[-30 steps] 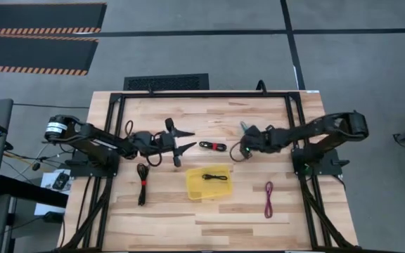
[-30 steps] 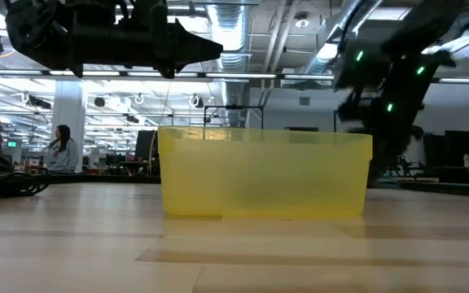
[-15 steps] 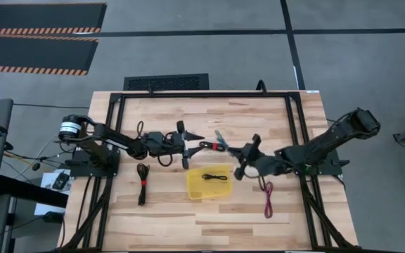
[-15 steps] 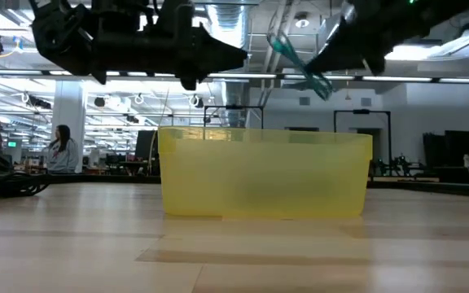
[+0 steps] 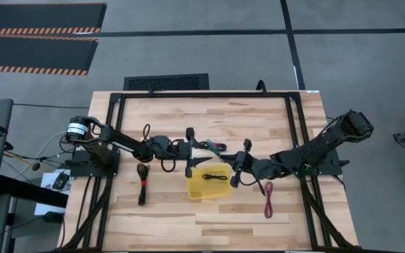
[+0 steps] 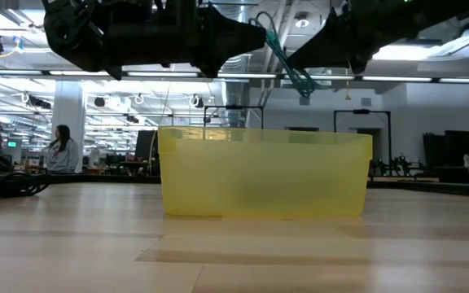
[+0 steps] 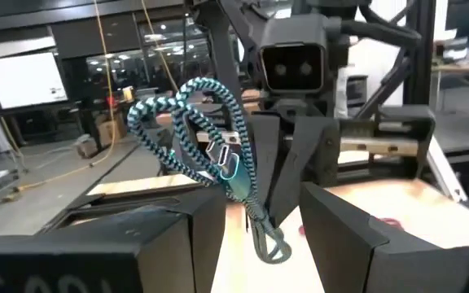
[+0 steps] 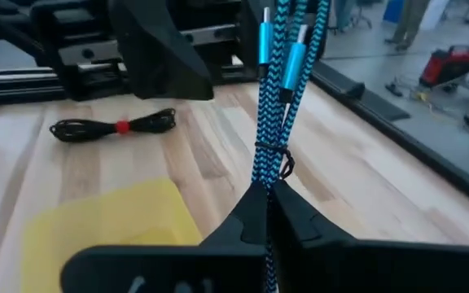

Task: Pick and place USB-C Cables
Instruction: Put the blue charger cable into the yellow bin

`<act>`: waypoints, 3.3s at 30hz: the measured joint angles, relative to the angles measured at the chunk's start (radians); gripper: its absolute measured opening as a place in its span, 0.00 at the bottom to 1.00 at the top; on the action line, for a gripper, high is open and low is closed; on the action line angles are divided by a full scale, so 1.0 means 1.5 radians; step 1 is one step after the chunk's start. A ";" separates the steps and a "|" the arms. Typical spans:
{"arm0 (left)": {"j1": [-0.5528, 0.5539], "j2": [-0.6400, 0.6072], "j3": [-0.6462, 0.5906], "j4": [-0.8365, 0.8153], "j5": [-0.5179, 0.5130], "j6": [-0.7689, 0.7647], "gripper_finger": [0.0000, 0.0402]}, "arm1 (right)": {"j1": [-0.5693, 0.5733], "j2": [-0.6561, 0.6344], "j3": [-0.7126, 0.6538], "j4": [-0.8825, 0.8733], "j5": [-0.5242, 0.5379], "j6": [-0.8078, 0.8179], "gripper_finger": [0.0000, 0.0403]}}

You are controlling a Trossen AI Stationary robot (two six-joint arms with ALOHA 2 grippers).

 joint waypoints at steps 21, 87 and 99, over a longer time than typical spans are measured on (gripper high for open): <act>0.000 0.000 0.012 -0.013 0.106 -0.039 0.15 | 0.022 0.007 0.000 0.089 -0.023 -0.102 0.03; 0.016 -0.035 0.048 -0.174 0.050 -0.079 0.00 | 0.084 0.002 0.001 0.066 0.132 -0.202 0.23; 0.000 -0.049 0.313 -0.919 -0.037 -0.108 0.00 | 0.160 0.002 0.001 0.069 0.423 -0.142 0.38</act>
